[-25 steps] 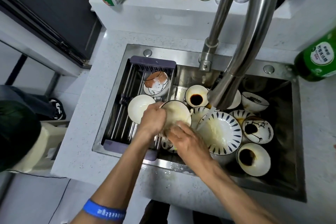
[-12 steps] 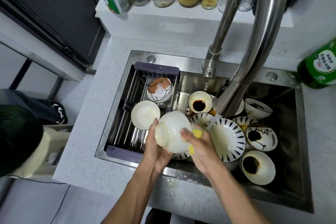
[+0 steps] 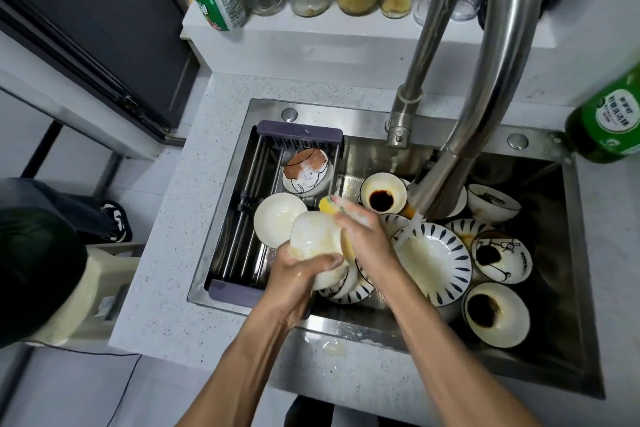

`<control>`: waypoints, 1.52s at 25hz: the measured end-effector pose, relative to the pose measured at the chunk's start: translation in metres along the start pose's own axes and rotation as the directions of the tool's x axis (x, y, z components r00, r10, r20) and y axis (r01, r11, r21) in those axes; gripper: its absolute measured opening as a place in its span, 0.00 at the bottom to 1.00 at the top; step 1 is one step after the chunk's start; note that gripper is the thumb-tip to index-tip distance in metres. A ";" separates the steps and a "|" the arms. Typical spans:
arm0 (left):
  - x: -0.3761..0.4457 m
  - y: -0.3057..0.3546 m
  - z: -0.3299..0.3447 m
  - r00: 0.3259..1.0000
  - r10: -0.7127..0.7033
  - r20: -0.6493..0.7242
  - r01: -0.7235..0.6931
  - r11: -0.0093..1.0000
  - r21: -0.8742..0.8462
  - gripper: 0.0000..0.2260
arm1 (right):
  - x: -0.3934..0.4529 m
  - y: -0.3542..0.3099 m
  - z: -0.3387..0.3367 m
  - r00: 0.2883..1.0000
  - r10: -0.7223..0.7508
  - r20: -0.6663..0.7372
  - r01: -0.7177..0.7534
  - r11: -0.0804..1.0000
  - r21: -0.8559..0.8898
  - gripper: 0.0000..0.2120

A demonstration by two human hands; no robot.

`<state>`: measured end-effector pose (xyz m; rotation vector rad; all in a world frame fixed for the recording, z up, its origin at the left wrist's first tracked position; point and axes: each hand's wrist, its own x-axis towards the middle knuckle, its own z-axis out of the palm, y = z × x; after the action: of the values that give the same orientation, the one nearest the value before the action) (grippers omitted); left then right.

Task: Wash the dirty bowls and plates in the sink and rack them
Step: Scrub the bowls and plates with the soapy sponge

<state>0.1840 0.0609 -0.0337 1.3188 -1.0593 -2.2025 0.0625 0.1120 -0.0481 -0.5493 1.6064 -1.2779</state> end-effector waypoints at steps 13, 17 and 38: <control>0.014 -0.019 -0.005 0.626 0.601 0.496 -0.548 -0.113 0.829 0.14 | -0.004 0.007 0.011 0.768 0.440 -0.465 -0.156 0.834 0.530 0.28; 0.008 -0.019 0.017 0.880 0.357 -0.313 -0.120 0.806 0.579 0.30 | -0.009 0.026 0.032 0.733 0.551 -0.400 -0.256 0.767 0.588 0.21; 0.032 -0.046 -0.023 0.761 0.086 -0.644 0.147 0.943 0.299 0.12 | -0.036 0.065 -0.020 0.668 0.678 -0.308 -0.443 0.694 0.568 0.08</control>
<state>0.1909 0.0609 -0.0935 2.0556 -1.1350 -1.3891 0.0743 0.1726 -0.0937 0.6245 1.6099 -1.2672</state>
